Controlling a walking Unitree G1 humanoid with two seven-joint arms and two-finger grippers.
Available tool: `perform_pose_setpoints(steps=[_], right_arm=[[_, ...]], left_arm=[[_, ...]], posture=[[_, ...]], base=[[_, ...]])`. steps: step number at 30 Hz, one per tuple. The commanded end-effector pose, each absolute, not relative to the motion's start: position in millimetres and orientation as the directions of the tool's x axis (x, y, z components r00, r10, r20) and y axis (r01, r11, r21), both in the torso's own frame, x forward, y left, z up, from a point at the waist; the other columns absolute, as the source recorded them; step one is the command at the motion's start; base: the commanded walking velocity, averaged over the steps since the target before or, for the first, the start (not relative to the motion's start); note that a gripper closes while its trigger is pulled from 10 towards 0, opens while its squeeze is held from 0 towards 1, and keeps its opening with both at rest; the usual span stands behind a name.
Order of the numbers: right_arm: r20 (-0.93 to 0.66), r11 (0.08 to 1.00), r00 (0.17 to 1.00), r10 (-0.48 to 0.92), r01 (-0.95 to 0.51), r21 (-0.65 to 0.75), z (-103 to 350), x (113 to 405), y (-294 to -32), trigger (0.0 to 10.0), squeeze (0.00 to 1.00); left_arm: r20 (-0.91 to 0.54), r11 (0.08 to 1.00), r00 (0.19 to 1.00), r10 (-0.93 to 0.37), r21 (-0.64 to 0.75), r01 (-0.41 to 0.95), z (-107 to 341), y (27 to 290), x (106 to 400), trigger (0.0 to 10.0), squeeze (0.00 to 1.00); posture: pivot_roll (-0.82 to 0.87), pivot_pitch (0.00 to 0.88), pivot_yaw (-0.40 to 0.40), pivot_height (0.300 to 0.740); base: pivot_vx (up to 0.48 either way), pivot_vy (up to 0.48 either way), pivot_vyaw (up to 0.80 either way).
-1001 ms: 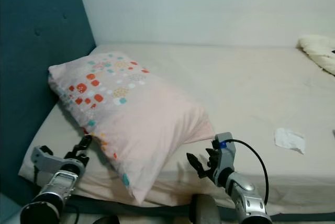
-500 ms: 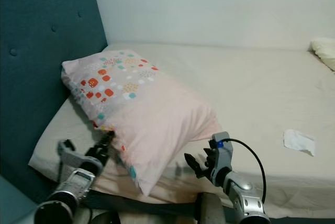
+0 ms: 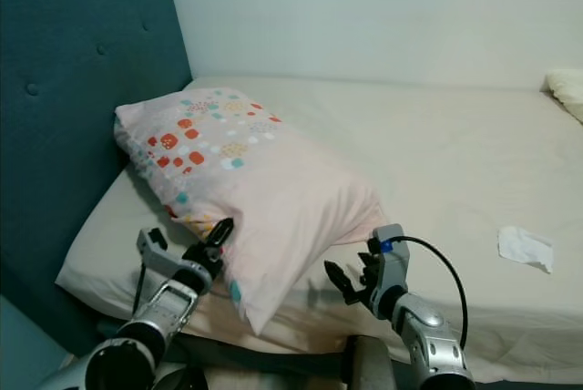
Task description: Clean up the room
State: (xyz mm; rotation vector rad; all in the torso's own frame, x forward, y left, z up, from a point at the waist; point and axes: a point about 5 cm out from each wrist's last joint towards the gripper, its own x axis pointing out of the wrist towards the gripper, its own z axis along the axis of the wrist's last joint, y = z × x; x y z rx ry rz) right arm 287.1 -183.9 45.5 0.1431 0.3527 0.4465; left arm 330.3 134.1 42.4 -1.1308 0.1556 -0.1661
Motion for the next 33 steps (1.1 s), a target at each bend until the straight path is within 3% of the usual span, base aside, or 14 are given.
perform_pose_setpoints(steps=[1, 2, 21, 23, 24, 30, 32, 33], right_arm=[[-0.305, 0.896, 0.844, 0.44, -0.394, 0.204, 45, 286, -183, 10.0, 0.0], [-0.311, 0.9, 0.846, 0.434, -0.389, 0.199, 44, 287, -183, 10.0, 0.0], [-0.322, 0.919, 0.863, 0.39, -0.346, 0.188, 43, 290, -185, 10.0, 0.0], [-0.322, 0.925, 0.869, 0.376, -0.333, 0.181, 44, 291, -186, 10.0, 0.0], [-0.318, 0.933, 0.879, 0.356, -0.314, 0.174, 45, 292, -188, 10.0, 0.0], [-0.312, 0.938, 0.886, 0.342, -0.299, 0.177, 45, 293, -189, 10.0, 0.0], [-0.308, 0.941, 0.892, 0.33, -0.287, 0.178, 45, 293, -190, 10.0, 0.0], [-0.306, 0.942, 0.894, 0.327, -0.284, 0.178, 45, 293, -190, 10.0, 0.0]], left_arm=[[-0.004, 0.406, 0.972, -0.236, -0.909, 0.095, 48, 128, 333, 4.6, 0.0], [0.009, 0.405, 0.969, -0.247, -0.908, 0.111, 51, 126, 335, 0.0, 0.0], [0.005, 0.53, 0.965, -0.261, -0.835, 0.147, 65, 140, 346, 0.0, 0.0], [-0.043, 0.673, 0.955, -0.293, -0.719, 0.174, 74, 140, 354, 0.0, 0.0], [-0.11, 0.855, 0.952, -0.285, -0.479, 0.2, 89, 143, 366, 0.0, 0.0], [-0.122, 0.951, 0.964, -0.236, -0.232, 0.204, 114, 152, 380, 0.0, 0.0], [-0.11, 0.97, 0.974, -0.199, 0.121, 0.212, 148, 160, 396, 0.0, 0.0], [-0.097, 0.952, 0.978, -0.182, 0.231, 0.2, 159, 163, 400, 0.0, 0.0]], posture=[[-0.03, 0.0, -0.017, 0.346], [-0.03, 0.0, -0.016, 0.346], [-0.02, 0.0, -0.005, 0.346], [-0.02, 0.0, -0.005, 0.346], [-0.02, 0.0, -0.003, 0.346], [-0.02, 0.0, 0.002, 0.346], [-0.04, 0.0, 0.012, 0.346], [-0.04, 0.0, 0.012, 0.346]], base=[[0.0, 0.0, 0.0], [0.0, 0.0, 0.0], [0.0, 0.0, 0.0], [0.0, 0.0, 0.0], [0.0, 0.0, 0.0], [0.0, 0.0, 0.0], [0.0, 0.0, 0.0], [0.0, 0.0, 0.0]])
